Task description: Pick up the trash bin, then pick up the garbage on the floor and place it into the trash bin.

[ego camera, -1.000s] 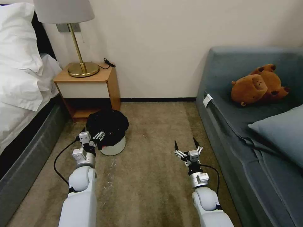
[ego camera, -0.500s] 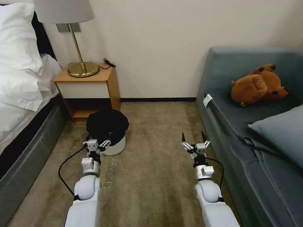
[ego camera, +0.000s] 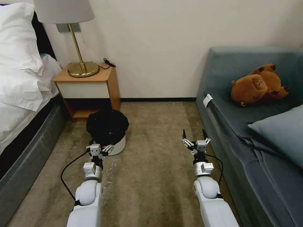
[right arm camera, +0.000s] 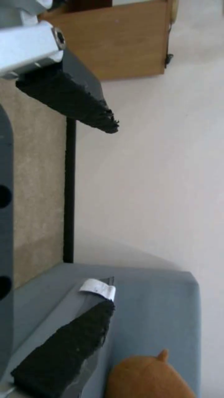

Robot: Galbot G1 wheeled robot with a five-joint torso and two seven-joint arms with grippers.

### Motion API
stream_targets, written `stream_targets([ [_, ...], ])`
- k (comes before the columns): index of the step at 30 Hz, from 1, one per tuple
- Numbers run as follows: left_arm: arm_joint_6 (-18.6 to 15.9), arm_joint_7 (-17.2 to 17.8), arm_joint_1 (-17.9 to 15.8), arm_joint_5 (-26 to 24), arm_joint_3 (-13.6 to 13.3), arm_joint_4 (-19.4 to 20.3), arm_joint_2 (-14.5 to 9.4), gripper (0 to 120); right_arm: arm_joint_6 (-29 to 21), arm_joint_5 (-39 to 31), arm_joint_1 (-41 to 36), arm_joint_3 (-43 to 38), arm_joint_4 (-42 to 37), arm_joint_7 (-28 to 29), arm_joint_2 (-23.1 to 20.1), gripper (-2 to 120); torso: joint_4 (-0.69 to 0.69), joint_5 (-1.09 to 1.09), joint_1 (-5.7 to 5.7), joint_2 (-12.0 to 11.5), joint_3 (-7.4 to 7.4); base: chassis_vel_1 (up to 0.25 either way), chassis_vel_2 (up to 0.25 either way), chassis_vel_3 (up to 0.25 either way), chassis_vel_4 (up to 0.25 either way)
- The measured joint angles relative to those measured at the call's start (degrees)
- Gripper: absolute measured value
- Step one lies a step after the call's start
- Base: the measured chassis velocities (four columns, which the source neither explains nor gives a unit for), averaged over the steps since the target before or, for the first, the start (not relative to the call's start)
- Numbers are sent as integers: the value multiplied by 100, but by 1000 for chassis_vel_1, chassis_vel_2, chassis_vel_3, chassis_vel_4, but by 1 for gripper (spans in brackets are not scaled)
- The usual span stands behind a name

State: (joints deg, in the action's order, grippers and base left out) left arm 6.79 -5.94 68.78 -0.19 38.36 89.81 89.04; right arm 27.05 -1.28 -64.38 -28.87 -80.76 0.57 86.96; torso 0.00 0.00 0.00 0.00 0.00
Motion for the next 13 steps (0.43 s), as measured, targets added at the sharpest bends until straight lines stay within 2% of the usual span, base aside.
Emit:
stream_targets([
  [6, -59, -59, 22, -105, -134, 11, -155, 97, 42, 33, -1, -66, 28, -2, 33, 100, 0, 0, 0, 0, 0, 0, 0, 0, 0],
  [13, -81, -74, -11, -103, -137, 37, -178, 97, 59, 45, -13, -117, 52, -18, 58, 100, 0, 0, 0, 0, 0, 0, 0, 0, 0],
])
